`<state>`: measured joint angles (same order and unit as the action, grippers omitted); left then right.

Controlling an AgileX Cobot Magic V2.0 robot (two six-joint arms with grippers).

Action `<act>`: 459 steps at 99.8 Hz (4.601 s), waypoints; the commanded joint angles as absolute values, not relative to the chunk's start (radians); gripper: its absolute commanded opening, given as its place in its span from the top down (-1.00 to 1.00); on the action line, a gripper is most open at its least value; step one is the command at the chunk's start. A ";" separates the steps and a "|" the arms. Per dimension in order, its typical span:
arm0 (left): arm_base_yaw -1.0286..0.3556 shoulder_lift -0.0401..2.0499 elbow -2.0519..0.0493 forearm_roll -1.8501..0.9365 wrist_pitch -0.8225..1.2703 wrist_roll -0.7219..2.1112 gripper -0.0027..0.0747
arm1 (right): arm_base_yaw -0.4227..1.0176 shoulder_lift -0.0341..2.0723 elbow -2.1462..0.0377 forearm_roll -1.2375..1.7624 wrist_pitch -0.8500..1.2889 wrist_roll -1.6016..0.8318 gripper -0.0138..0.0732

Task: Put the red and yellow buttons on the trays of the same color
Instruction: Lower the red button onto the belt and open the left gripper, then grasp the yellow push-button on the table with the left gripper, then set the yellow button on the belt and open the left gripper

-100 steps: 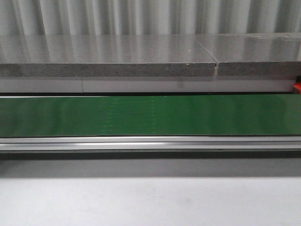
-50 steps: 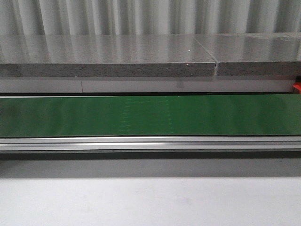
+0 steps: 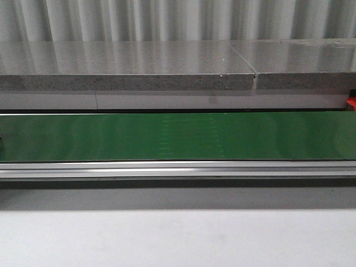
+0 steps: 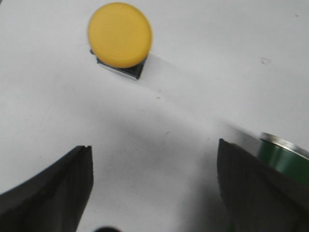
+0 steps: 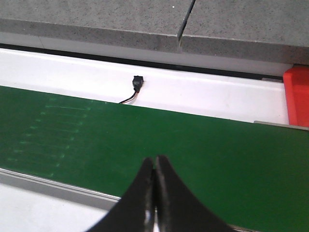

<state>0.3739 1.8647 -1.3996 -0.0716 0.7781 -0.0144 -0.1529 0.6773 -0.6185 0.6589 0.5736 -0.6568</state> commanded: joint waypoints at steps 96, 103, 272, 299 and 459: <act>0.408 2.121 -1.762 -0.097 0.751 -0.020 0.37 | -0.155 0.672 -0.644 0.683 0.524 -0.662 0.87; 0.408 2.114 -1.765 -0.105 0.760 -0.020 0.69 | -0.155 0.672 -0.644 0.683 0.524 -0.662 0.87; 0.096 1.520 -1.122 -0.115 0.631 0.042 0.57 | -0.155 0.672 -0.644 0.683 0.524 -0.662 0.87; 0.096 1.520 -1.122 -0.160 0.633 0.042 -0.66 | -0.155 0.672 -0.644 0.683 0.524 -0.662 0.87; -0.113 0.347 -0.501 -0.098 0.467 0.044 0.99 | -0.155 0.672 -0.644 0.684 0.524 -0.662 0.87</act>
<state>-0.1072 0.3425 -0.4769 -0.0931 0.5271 0.0445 -0.1529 0.6773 -0.6185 0.6589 0.5736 -0.6585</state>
